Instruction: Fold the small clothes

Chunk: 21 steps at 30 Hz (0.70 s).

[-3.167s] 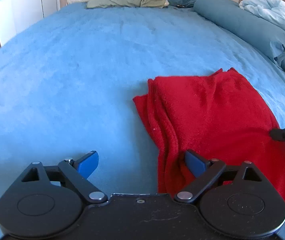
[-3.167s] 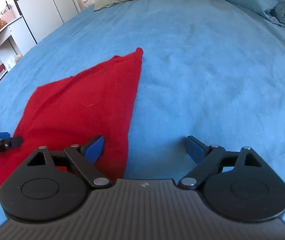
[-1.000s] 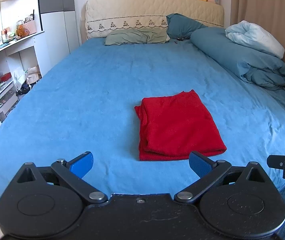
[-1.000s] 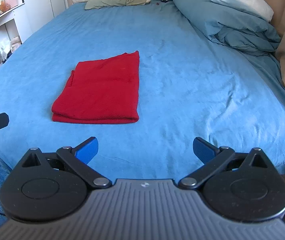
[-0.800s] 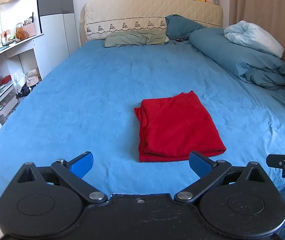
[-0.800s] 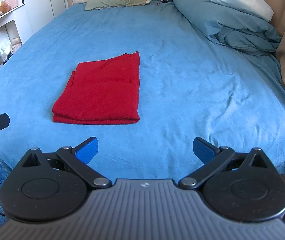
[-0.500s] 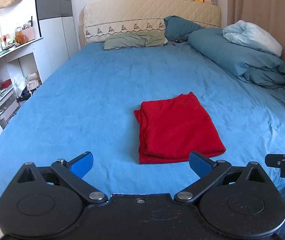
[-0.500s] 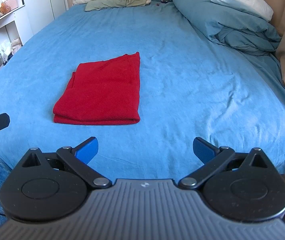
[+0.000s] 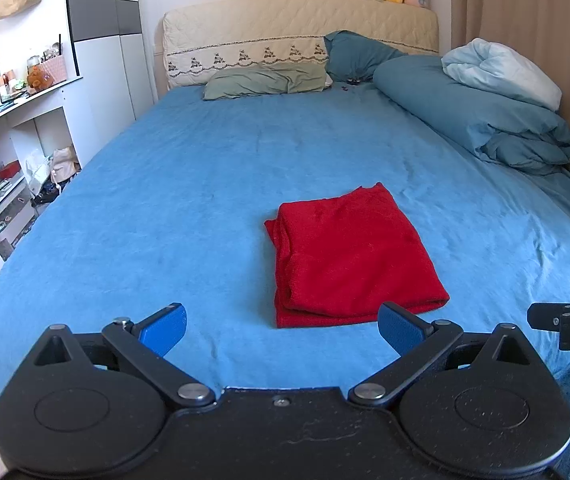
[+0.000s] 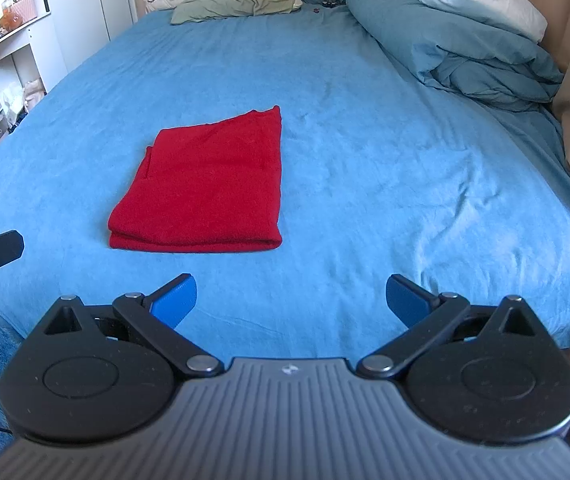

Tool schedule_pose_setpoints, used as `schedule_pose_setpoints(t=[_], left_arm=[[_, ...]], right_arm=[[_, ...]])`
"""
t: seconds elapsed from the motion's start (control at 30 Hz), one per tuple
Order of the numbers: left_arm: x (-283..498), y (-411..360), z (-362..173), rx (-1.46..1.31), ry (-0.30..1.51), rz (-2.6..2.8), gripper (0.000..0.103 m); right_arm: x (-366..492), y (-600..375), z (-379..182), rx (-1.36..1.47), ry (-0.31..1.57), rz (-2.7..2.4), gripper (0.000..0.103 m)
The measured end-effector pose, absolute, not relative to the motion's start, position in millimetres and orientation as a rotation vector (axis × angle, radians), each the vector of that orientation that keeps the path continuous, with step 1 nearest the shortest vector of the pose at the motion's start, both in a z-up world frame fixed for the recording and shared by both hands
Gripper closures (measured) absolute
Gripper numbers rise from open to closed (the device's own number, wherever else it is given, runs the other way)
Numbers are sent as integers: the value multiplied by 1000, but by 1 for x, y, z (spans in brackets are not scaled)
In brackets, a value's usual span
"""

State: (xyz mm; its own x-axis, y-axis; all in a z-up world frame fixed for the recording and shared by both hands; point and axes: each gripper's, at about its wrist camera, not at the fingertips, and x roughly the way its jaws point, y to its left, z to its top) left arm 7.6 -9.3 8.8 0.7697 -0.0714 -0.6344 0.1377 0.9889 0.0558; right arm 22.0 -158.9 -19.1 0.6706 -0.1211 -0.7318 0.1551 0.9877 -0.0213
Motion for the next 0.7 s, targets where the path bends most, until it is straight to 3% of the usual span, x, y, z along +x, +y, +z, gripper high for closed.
schedule_pose_setpoints(t=[0.7], left_arm=[[4, -9, 10, 108, 661, -105, 0]], right_arm=[[22, -161, -19, 51, 810, -143, 0]])
